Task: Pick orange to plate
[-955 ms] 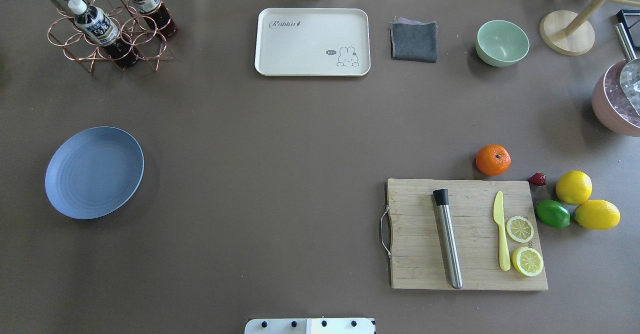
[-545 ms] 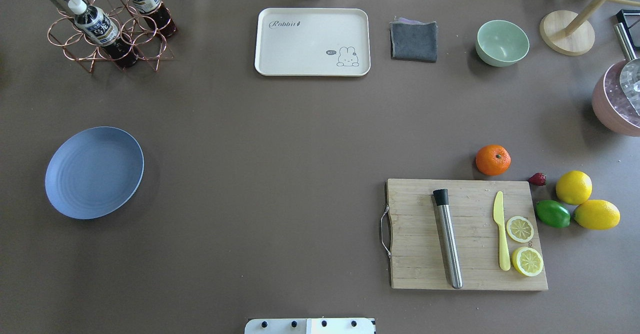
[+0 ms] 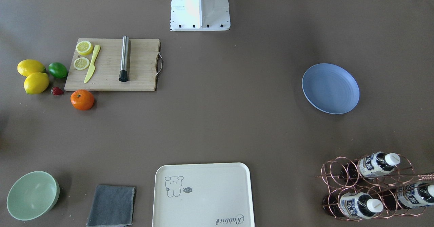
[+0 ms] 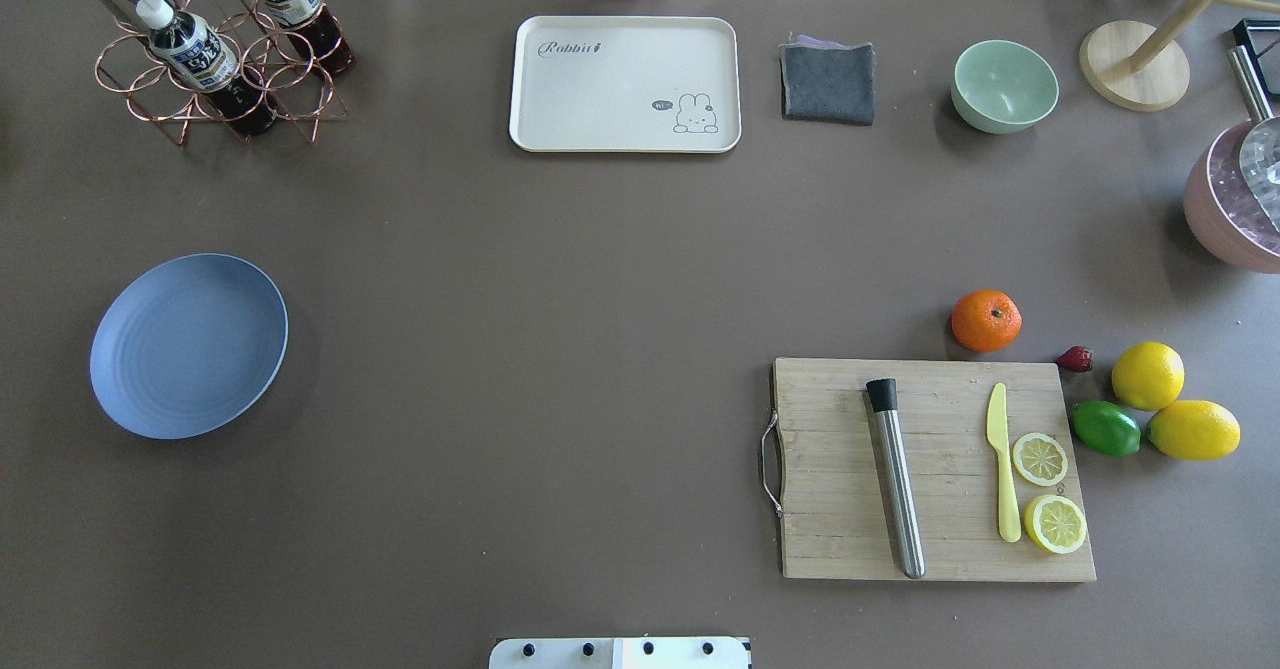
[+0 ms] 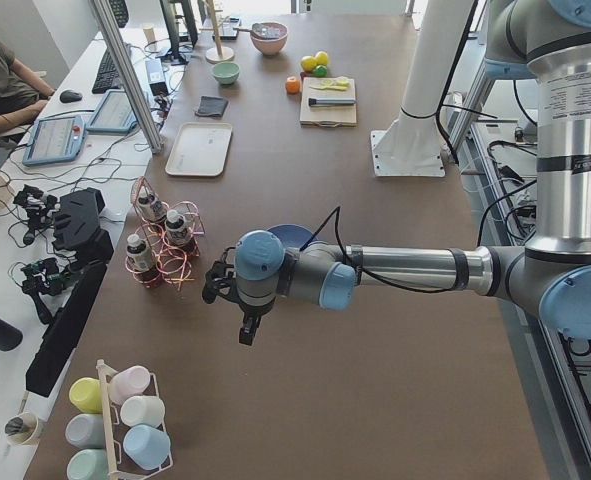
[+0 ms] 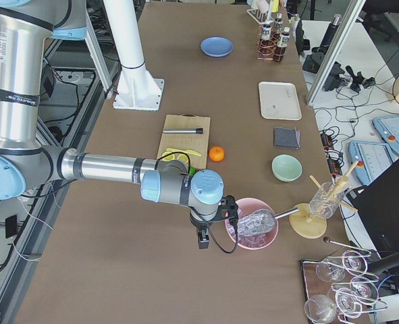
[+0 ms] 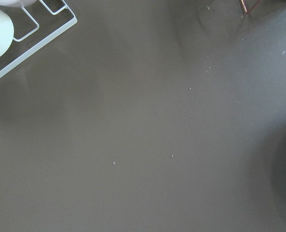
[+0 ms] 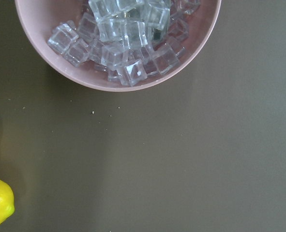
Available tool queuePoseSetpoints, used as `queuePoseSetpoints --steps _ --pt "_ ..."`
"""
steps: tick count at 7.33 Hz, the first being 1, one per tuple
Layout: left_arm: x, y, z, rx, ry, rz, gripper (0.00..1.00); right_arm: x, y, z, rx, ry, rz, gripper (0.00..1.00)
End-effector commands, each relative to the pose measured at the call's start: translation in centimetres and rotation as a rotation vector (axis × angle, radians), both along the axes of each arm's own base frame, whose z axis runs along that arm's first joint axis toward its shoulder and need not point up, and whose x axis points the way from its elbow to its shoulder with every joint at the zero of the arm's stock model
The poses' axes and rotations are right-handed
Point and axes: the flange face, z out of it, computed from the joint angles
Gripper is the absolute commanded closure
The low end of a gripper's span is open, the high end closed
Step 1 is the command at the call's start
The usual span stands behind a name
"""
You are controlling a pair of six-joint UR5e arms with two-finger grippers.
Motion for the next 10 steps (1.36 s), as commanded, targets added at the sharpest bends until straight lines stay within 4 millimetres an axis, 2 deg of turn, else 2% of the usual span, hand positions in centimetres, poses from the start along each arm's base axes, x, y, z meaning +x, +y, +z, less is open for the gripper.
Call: queuePoseSetpoints --steps 1,4,5,7,8,9,10 --pt "6.4 -0.5 -2.7 -0.026 0.057 -0.03 0.02 -0.2 -0.2 -0.5 0.008 -0.024 0.001 0.0" --pt "16.6 1.2 -3.4 -0.089 0.085 -0.045 0.03 -0.5 -0.3 -0.5 0.003 -0.041 0.0 0.0" --pt "20.3 1.9 -2.9 -0.081 0.06 -0.061 0.05 -0.6 -0.3 -0.5 0.003 -0.041 -0.002 0.0" --pt "25.0 2.5 1.5 -0.068 0.072 -0.057 0.07 -1.3 -0.4 -0.4 0.003 -0.038 -0.021 0.0" --pt "27.1 2.8 1.8 -0.091 0.115 -0.065 0.11 -1.5 -0.4 -0.4 0.002 -0.038 -0.025 0.0" --pt "27.5 2.9 1.7 -0.091 0.12 -0.06 0.2 -1.5 -0.4 -0.5 0.006 -0.039 -0.028 0.0" --pt "27.6 2.9 1.6 -0.093 0.121 -0.063 0.56 -1.5 -0.4 -0.5 0.007 -0.039 -0.029 0.0"
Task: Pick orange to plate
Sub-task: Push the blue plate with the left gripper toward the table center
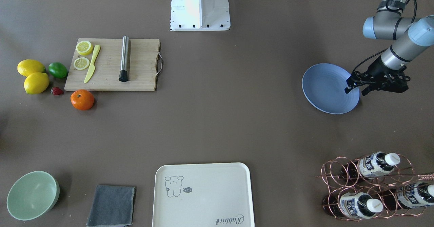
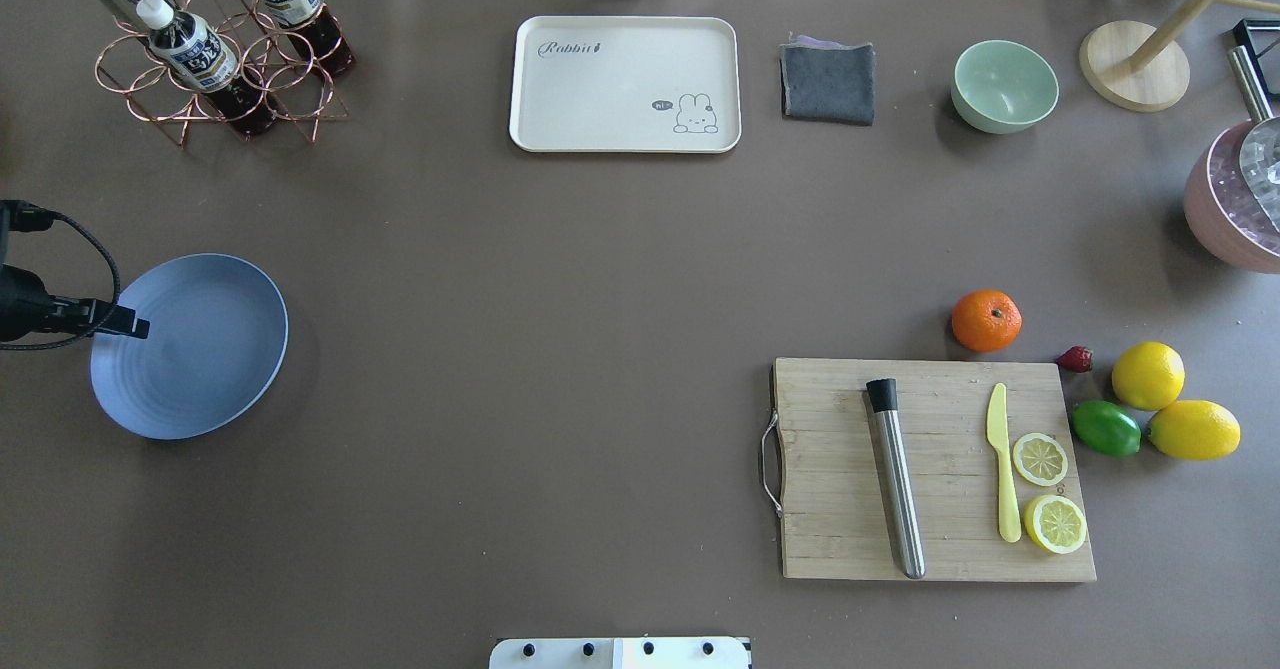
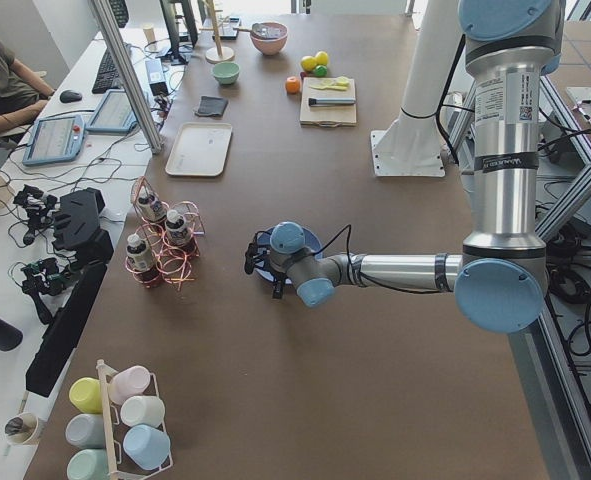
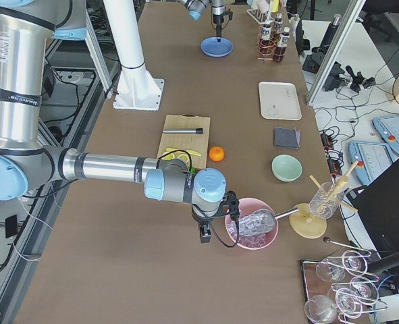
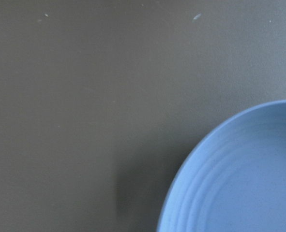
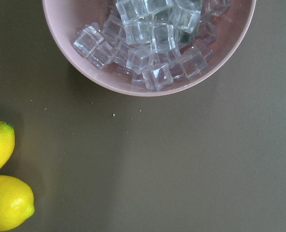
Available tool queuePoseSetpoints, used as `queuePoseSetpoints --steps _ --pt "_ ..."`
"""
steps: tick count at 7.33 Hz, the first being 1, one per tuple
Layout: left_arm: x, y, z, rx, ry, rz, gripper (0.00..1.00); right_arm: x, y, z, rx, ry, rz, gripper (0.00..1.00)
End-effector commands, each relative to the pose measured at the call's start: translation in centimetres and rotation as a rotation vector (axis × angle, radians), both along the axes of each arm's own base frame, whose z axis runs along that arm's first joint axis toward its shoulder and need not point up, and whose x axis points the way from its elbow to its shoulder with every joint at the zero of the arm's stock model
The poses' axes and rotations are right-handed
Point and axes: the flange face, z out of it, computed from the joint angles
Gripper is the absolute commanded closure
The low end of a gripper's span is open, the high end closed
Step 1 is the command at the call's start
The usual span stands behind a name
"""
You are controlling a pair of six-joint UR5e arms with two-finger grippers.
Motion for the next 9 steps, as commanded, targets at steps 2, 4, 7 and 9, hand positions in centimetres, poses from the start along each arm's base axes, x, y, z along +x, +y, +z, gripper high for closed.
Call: queuePoseSetpoints --steps 2,4,7,9 --pt "0.7 0.1 -0.1 0.001 0.014 0.009 1.0 -0.1 0.0 -0.1 0.004 -0.001 -0.003 0.0" --pt "0.7 0.3 -2.7 0.0 0.067 0.049 1.0 -0.2 -0.1 -0.2 0.007 -0.001 -0.006 0.0" --pt "2.9 -3.8 -16.7 -0.106 0.139 -0.017 1.0 -1.2 -0.7 -3.3 0.063 -0.005 -0.024 0.0" --pt "13.7 -1.7 -25.3 -0.168 0.19 -0.064 1.0 -4.9 -4.3 -7.9 0.05 -0.052 0.001 0.0"
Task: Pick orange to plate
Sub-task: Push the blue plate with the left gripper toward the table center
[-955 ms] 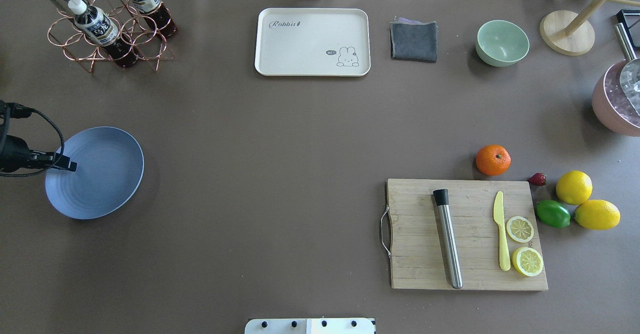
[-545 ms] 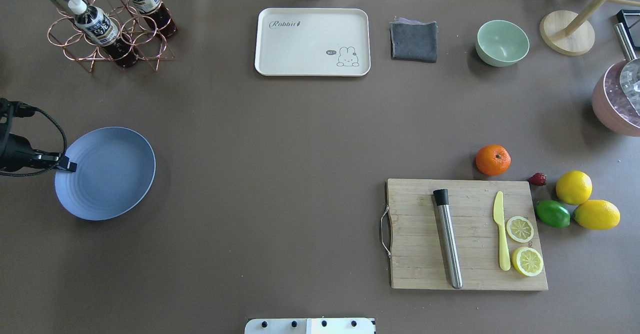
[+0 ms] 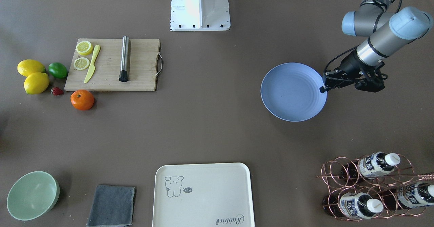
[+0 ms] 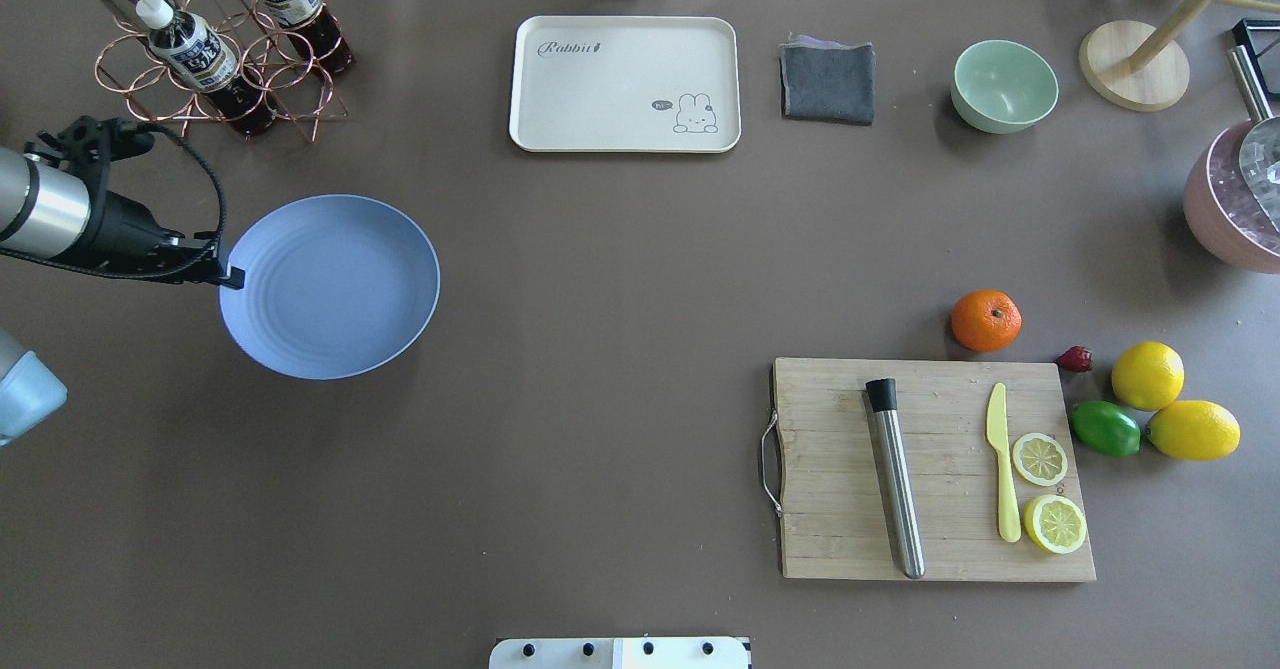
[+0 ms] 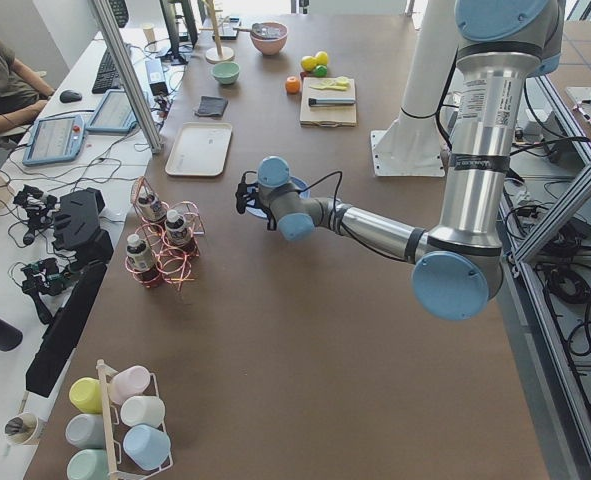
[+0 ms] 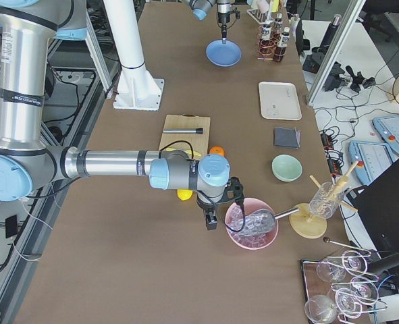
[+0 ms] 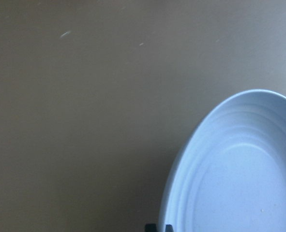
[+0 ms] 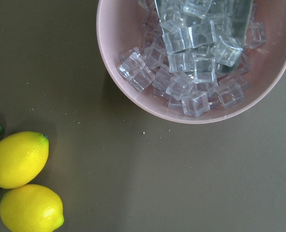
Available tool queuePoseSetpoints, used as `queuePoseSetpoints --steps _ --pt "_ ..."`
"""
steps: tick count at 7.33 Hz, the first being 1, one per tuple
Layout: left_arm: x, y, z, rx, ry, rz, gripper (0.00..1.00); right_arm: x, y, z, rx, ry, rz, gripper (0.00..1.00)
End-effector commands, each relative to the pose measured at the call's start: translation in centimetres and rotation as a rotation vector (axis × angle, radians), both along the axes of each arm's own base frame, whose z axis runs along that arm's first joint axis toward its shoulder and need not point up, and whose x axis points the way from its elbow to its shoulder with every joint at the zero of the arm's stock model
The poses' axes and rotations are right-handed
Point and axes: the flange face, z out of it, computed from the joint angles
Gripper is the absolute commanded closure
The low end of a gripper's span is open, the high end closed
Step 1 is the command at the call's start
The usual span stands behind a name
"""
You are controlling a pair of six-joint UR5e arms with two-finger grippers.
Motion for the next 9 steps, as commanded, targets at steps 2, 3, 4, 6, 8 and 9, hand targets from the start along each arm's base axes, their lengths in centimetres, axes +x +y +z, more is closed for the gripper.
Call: queuePoseSetpoints --steps 2,3,4,6,8,9 --pt "16.1 5.7 -12.7 -0.09 0.06 -0.066 1.0 -6.0 -4.9 -6.1 -0.036 -0.032 0.025 0.0" --pt "20.3 8.2 -16.4 -0.1 0.055 -0.08 1.0 -7.8 -6.0 -7.6 -0.059 -0.036 0.041 0.0" --pt "23.6 11.1 -17.4 -0.082 0.04 -0.074 1.0 -10.0 -7.0 -9.4 -0.071 -0.04 0.041 0.0" --pt "25.9 12.9 -17.7 -0.062 0.031 -0.072 1.0 -15.0 -8.5 -12.9 -0.108 -0.044 0.045 0.0" --pt "25.5 11.8 -16.8 -0.057 0.014 -0.083 1.0 -18.0 -9.1 -14.6 -0.112 -0.043 0.03 0.0" --pt "25.4 11.8 -16.7 -0.057 0.013 -0.084 1.0 -19.4 -9.1 -15.3 -0.095 -0.033 0.012 0.0"
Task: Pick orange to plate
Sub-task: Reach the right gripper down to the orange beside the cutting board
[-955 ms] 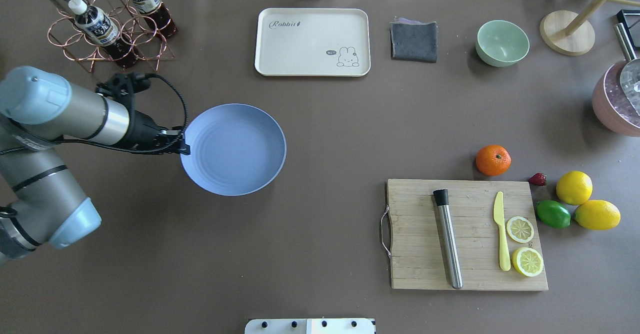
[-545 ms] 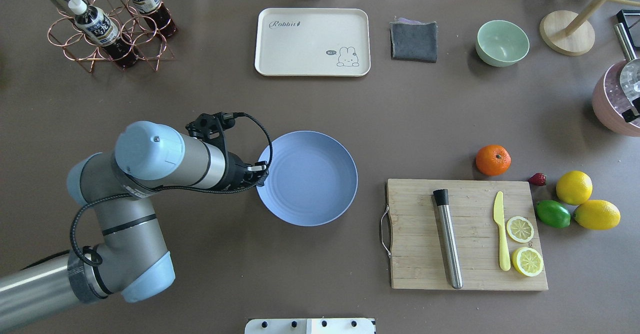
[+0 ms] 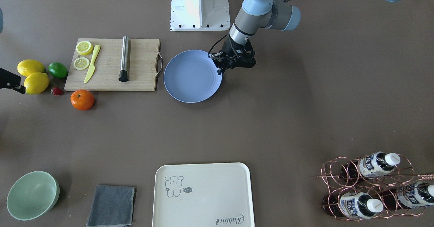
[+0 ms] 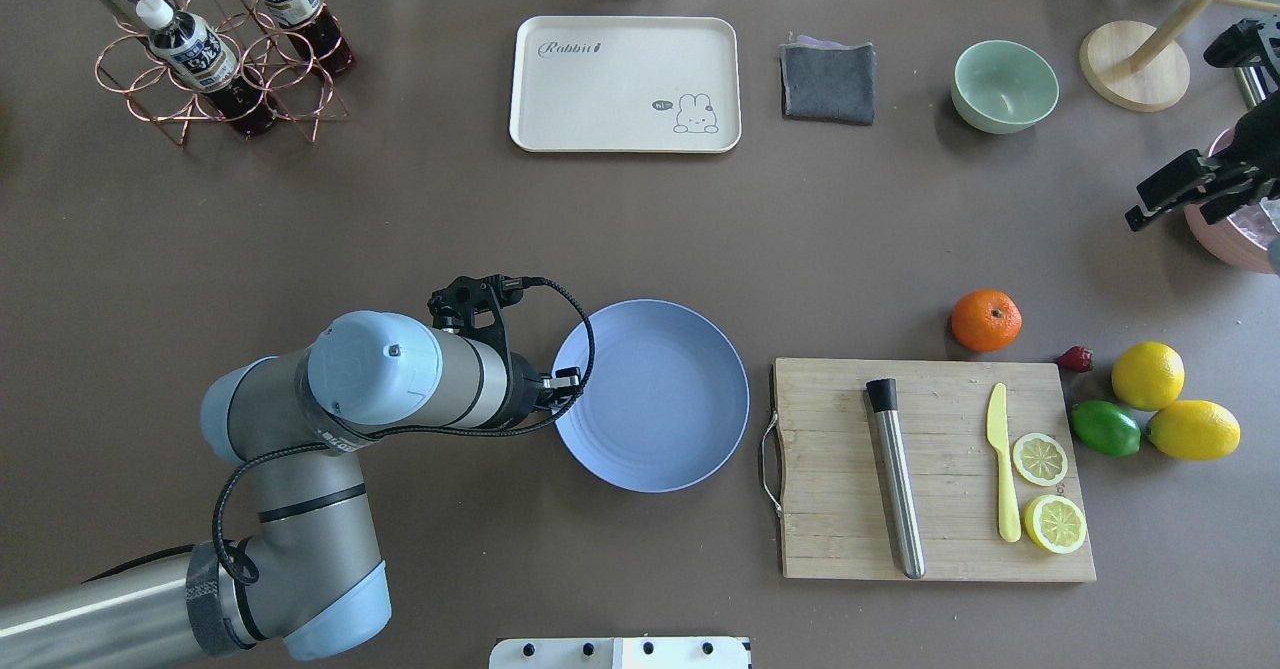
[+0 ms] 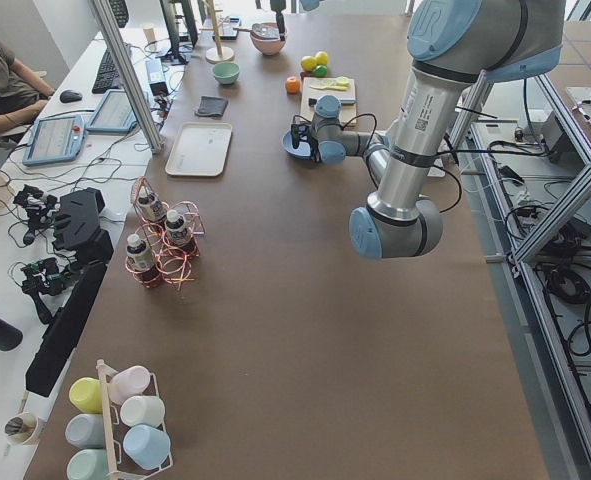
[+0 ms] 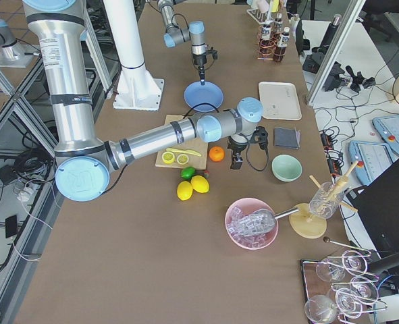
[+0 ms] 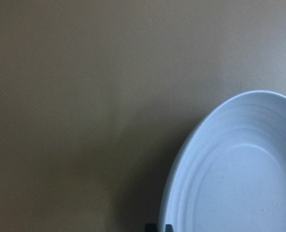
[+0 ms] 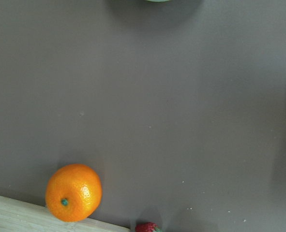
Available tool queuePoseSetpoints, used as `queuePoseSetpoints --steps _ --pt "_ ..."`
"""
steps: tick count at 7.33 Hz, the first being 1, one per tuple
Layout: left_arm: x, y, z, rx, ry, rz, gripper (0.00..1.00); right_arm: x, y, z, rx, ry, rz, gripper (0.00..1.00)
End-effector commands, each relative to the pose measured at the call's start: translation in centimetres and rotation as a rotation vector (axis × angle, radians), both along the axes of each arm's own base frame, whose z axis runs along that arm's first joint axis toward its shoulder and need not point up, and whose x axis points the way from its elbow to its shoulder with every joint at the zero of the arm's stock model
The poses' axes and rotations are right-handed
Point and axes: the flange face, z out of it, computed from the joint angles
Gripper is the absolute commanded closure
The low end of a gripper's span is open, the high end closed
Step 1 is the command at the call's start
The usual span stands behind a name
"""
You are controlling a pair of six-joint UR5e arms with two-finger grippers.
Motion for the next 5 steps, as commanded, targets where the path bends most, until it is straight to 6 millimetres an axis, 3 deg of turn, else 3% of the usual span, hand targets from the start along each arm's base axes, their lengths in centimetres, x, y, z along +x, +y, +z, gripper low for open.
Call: queuePoseSetpoints --steps 1,2,3,4,5 --pt "-0.1 -0.4 0.9 -0.002 -0.013 -0.008 1.0 -3.4 -0.1 -1.7 0.016 0.006 -0.034 0.0" --pt "0.3 -0.5 1.4 -0.006 -0.022 -0.006 0.95 -5.3 0.1 -2.6 -0.003 0.023 -0.024 0.0" --pt "0.3 -0.5 1.3 -0.008 -0.02 -0.004 0.35 -7.3 0.7 -2.7 0.012 0.032 -0.017 0.0" --pt "0.3 -0.4 1.4 -0.008 -0.021 -0.004 0.27 -10.0 2.1 -2.0 0.017 0.029 0.015 0.0" --pt "0.4 -0.5 1.5 -0.009 -0.024 -0.005 0.26 -12.8 3.3 -1.8 0.011 0.043 0.093 0.0"
